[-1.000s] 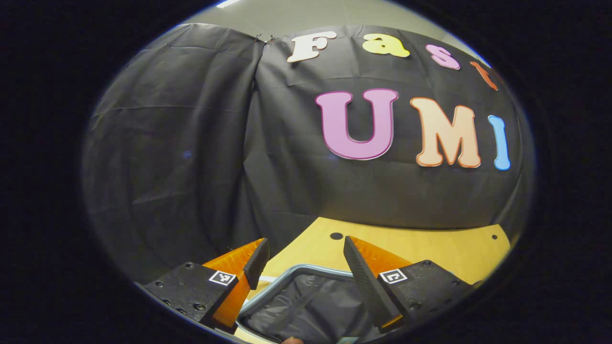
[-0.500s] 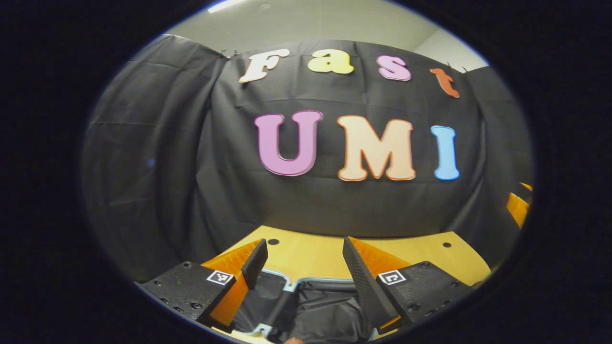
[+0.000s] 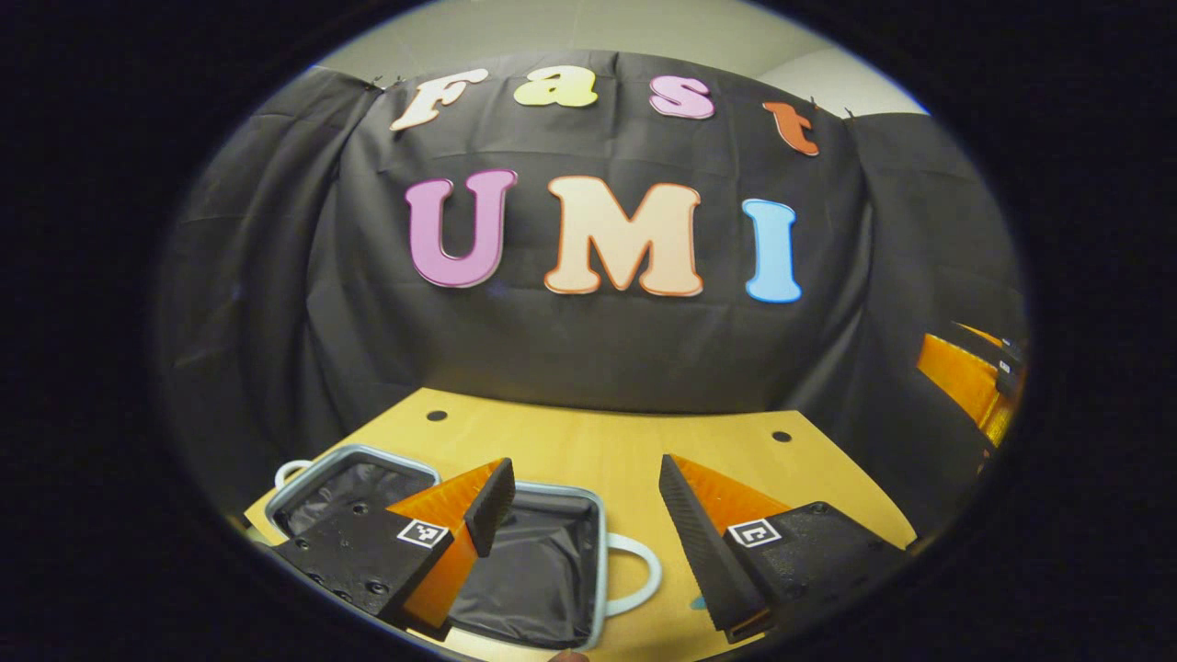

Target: First open the suitcase, pack the skin care products into it, and then close the suitcase.

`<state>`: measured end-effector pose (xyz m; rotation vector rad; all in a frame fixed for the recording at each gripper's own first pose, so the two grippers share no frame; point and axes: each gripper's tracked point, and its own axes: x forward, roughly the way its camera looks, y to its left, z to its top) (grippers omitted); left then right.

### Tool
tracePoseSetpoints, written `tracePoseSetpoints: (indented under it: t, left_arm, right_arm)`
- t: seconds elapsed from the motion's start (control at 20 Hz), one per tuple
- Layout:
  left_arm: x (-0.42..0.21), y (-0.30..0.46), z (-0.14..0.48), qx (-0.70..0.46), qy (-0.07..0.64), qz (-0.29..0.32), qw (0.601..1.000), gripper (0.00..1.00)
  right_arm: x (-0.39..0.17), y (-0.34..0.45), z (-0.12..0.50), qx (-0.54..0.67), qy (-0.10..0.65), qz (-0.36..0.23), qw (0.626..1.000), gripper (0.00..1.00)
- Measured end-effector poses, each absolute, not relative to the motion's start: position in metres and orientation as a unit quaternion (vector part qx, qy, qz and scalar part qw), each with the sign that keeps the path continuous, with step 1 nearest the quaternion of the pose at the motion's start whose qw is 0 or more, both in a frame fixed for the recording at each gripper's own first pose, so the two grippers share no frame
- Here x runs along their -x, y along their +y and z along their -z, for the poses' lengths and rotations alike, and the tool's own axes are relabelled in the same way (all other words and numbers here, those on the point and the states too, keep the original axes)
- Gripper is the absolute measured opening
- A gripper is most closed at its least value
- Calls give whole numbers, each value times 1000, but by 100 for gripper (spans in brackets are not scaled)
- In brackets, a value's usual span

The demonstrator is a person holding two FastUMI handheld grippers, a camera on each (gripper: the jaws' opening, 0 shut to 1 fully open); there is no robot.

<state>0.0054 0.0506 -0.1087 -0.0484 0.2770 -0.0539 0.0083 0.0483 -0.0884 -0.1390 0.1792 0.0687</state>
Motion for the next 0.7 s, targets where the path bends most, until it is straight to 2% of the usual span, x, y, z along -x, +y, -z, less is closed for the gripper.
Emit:
tracePoseSetpoints:
  t: [0.7]
  left_arm:
    - [34,-46,230,32,258,91,961,95]
  right_arm:
    - [13,-9,112,80,131,-27,988,99]
